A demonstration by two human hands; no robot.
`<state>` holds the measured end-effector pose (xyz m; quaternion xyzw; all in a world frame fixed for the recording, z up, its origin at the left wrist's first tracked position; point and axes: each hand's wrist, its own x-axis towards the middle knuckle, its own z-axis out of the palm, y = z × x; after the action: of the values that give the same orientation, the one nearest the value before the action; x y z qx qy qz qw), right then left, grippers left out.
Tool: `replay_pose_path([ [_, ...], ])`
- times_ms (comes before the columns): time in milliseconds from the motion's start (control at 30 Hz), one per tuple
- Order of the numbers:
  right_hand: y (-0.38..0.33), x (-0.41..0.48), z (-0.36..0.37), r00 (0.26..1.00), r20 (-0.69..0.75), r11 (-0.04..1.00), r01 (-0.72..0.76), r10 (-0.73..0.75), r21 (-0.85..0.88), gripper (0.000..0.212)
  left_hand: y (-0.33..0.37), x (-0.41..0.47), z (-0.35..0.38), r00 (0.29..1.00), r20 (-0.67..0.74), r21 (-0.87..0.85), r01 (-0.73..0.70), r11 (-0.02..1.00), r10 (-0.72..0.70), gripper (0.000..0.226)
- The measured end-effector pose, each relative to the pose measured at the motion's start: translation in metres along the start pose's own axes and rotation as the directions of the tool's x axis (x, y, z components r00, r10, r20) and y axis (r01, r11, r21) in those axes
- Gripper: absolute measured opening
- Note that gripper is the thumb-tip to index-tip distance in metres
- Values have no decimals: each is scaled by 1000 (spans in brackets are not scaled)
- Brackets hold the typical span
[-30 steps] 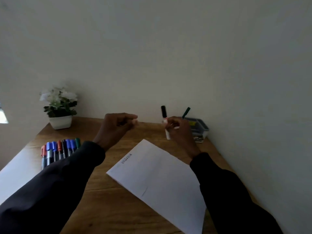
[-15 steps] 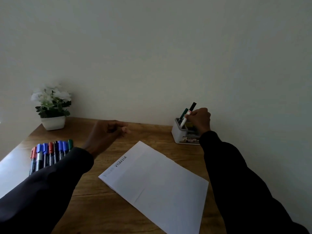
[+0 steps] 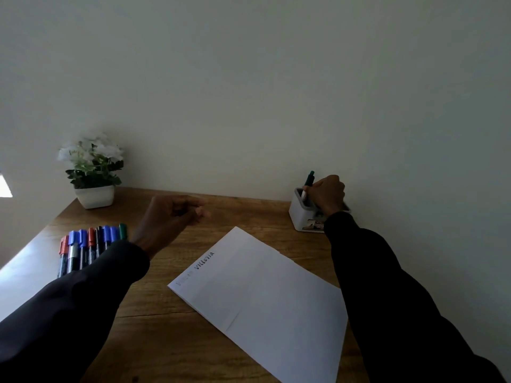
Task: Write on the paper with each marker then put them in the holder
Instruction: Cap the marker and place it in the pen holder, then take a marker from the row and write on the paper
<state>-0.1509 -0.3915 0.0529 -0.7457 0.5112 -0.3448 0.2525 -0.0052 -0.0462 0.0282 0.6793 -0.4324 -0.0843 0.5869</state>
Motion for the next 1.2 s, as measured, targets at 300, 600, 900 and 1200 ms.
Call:
replay_pose_path([
  [300,-10,-24,-14,979,-163,988,140,-127,72,16,-4,-4,-12,1000,-1,-14,26,1000,-26,23],
  [600,-45,-118,14,849,285,853,304,-445,425,12,-10,-24,-55,994,-69,8,82,997,-81,21],
  [900,-102,-202,67,601,555,812,336,-575,478,11,-18,-67,-126,981,-164,93,118,989,-102,15],
  [1200,-142,-255,125,426,644,737,583,-636,342,13,-37,-78,-153,978,-173,181,150,972,-119,15],
])
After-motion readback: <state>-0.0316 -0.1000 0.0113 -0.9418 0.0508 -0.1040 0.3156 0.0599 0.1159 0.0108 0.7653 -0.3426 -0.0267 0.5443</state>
